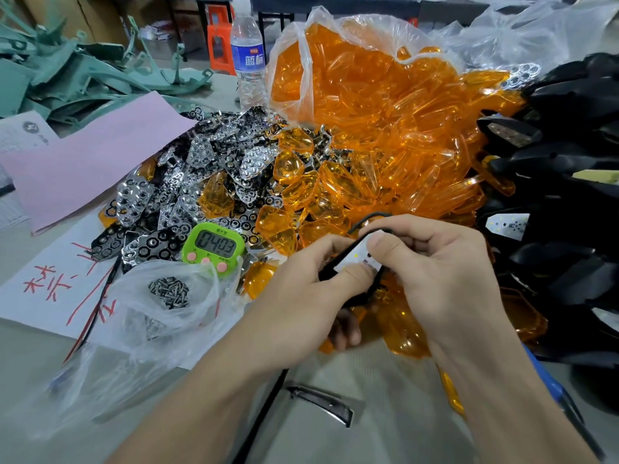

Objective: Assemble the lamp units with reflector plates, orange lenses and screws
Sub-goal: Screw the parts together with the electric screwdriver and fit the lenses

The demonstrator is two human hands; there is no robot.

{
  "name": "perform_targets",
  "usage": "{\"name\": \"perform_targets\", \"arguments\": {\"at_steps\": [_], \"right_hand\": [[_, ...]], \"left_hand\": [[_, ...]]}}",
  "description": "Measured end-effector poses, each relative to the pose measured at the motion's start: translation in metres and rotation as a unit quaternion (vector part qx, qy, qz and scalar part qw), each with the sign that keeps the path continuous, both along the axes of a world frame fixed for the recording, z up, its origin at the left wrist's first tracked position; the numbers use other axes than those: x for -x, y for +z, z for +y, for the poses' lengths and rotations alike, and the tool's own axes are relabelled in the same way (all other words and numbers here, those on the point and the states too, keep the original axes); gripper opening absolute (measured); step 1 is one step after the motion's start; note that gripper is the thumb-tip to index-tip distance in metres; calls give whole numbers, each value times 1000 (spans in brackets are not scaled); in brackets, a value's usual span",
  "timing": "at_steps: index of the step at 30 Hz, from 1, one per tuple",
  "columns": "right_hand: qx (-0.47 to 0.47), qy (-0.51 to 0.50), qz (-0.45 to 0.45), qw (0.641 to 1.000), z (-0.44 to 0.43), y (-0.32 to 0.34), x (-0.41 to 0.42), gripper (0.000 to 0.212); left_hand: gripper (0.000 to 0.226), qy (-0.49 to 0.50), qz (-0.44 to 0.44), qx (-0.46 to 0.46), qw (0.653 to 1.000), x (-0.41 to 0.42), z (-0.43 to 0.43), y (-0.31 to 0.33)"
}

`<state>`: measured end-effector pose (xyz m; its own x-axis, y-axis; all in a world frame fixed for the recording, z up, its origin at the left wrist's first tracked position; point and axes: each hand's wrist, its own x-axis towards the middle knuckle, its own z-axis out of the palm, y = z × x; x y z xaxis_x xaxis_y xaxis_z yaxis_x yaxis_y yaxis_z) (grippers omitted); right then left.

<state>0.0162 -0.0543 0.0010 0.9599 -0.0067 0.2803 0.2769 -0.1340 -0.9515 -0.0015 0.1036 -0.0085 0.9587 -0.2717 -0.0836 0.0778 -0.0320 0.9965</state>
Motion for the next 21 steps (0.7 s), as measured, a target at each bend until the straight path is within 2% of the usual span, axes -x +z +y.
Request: {"name": "perform_targets", "arguments": {"at_steps": [1, 3, 7, 11, 14, 21], "right_hand": [[-7, -7, 3, 1000, 0, 0, 0, 13], [-28, -8, 26, 999, 0, -1, -1, 12], [-81, 4, 59, 995, 2, 0, -1, 10], [-126, 6, 87, 988, 3, 2, 0, 24], [-153, 23, 109, 982, 5, 6, 3, 23], [-185, 29, 160, 969, 5, 13, 6, 25]], "left_hand": [[9, -8, 14, 13, 1000, 1, -1, 1], [22, -10, 22, 15, 1000, 3, -2, 0], [23, -8, 37, 25, 999, 5, -4, 2], [37, 10, 33, 20, 999, 8, -8, 3], [43, 15, 29, 20, 999, 10, -11, 5], [43, 6, 27, 22, 999, 11, -10, 6]]}}
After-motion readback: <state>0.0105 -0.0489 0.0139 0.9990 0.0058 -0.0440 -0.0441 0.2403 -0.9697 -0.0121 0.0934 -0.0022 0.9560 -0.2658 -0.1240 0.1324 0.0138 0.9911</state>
